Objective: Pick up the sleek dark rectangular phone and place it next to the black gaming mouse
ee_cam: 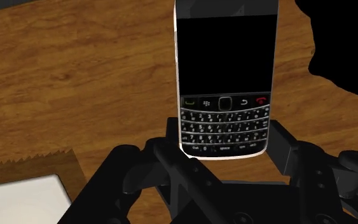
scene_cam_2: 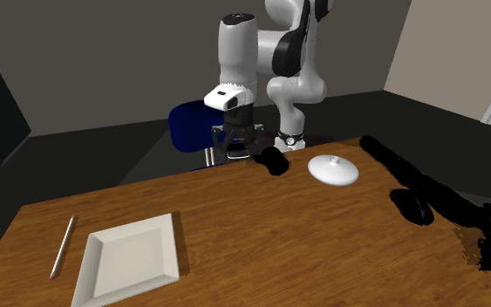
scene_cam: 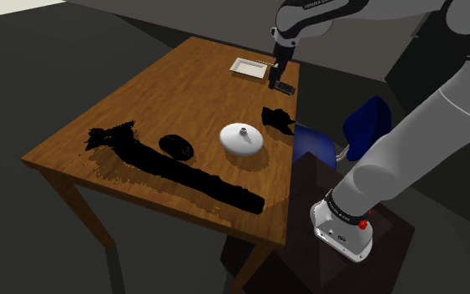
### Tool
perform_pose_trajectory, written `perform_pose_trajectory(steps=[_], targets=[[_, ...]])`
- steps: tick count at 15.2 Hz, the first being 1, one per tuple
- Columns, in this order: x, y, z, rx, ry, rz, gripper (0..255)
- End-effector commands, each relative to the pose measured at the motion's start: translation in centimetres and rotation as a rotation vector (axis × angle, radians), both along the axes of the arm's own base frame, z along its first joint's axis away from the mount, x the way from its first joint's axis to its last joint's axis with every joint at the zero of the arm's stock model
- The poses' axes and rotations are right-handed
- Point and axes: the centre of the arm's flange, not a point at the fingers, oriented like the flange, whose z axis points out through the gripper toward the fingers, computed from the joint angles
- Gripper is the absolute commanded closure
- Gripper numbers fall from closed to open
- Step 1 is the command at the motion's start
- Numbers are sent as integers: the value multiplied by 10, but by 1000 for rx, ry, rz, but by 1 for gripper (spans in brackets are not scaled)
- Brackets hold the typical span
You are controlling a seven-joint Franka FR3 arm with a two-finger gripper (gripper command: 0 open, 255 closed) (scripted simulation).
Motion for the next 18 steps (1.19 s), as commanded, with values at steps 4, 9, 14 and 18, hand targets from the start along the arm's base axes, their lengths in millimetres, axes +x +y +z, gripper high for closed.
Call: perform_pose_trajectory(steps=[4,9,14,18], targets=[[10,23,11,0,0,0,255],[39,82,11,0,0,0,255],[67,142,11,0,0,0,255],[89,190,11,0,0,0,255]])
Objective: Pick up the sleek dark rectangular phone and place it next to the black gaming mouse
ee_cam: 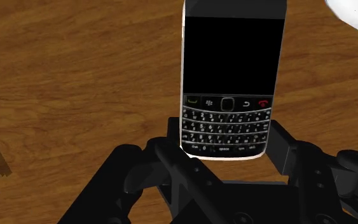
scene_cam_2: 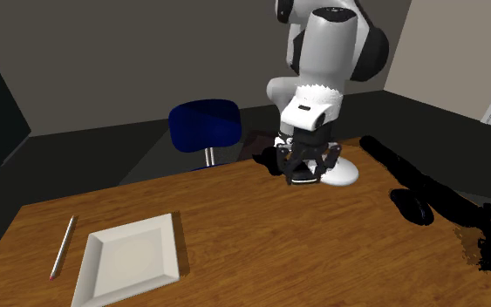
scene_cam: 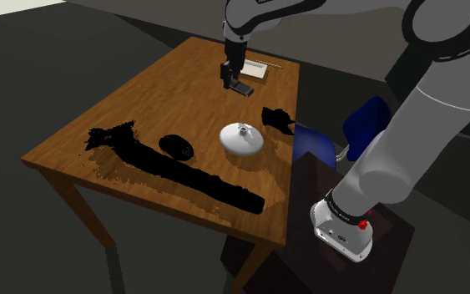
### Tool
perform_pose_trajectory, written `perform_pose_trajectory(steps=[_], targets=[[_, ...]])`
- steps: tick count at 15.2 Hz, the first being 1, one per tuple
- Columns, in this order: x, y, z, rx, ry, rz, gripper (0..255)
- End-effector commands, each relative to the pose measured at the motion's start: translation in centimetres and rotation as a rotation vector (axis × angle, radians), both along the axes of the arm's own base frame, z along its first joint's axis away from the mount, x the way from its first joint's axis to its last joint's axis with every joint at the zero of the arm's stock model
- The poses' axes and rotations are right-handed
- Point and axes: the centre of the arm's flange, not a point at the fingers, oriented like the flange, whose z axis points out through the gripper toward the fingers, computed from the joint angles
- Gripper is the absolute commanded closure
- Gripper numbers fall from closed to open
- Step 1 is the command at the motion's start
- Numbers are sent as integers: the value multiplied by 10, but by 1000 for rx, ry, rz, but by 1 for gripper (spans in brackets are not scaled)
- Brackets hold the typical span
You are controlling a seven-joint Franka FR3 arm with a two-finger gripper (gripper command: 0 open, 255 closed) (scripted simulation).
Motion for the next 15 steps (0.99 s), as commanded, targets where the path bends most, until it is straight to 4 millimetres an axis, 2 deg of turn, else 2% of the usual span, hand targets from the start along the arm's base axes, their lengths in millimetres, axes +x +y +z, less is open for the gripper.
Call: perform_pose_trajectory(steps=[1,14,15], targets=[[13,24,2,1,0,-1,255],[88,182,2,1,0,-1,255],[88,182,-3,1,0,-1,255]])
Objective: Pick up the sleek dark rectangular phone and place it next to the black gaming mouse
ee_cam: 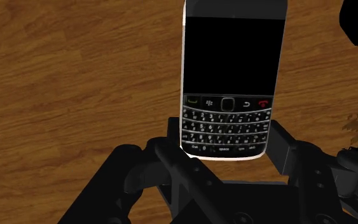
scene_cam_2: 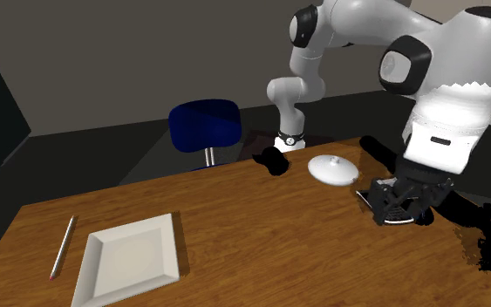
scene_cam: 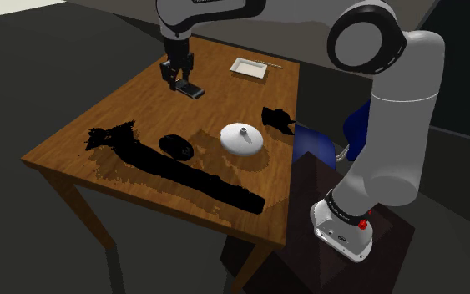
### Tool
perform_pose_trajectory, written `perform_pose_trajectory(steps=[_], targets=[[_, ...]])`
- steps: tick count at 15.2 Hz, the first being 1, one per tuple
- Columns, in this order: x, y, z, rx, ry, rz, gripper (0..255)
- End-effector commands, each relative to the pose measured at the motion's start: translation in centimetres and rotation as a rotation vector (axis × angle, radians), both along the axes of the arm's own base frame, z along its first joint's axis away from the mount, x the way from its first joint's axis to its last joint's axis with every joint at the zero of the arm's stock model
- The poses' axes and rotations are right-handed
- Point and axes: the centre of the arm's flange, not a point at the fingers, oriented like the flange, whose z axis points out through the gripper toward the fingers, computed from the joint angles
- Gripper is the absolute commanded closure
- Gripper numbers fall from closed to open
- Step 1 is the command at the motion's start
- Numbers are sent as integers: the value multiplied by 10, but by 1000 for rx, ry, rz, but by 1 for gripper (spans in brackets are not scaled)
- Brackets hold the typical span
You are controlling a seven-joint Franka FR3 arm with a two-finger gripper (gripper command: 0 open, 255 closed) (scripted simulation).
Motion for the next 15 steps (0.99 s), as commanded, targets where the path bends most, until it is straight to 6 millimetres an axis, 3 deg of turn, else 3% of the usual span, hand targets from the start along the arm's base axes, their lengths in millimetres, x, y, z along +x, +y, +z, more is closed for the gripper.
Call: perform_pose_trajectory(steps=[1,15], targets=[[2,6,-6,0,0,-2,255],[2,6,-80,0,0,-2,255]])
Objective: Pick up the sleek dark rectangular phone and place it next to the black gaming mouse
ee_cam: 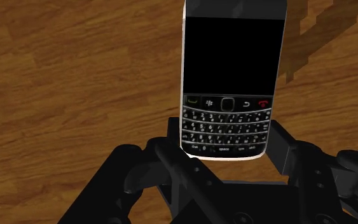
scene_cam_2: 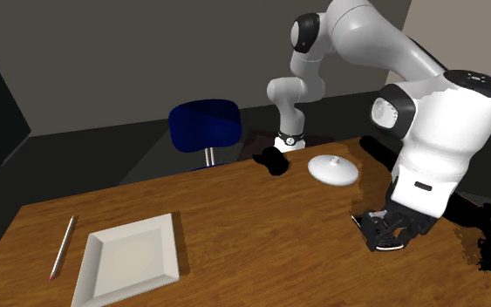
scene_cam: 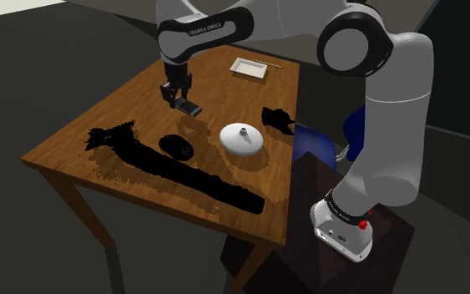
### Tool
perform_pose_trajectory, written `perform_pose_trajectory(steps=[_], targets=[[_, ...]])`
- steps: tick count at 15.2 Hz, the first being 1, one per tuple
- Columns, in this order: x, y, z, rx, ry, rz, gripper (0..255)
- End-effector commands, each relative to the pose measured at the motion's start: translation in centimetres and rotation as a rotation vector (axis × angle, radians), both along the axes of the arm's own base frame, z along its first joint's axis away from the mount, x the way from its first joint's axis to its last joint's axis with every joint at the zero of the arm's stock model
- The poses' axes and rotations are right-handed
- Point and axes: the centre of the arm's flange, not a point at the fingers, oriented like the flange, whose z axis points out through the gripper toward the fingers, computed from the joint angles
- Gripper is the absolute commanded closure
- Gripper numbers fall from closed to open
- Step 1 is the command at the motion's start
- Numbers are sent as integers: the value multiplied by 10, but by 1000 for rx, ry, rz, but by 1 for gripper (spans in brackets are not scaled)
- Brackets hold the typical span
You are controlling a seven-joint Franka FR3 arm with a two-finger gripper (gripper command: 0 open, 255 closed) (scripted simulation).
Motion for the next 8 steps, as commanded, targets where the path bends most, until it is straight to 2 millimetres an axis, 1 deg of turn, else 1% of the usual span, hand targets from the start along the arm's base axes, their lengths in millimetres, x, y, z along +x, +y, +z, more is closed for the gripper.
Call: perform_pose_trajectory(steps=[1,3,8], targets=[[0,0,-10,0,-1,0,255],[0,0,-19,0,-1,0,255],[0,0,-19,0,-1,0,255]])
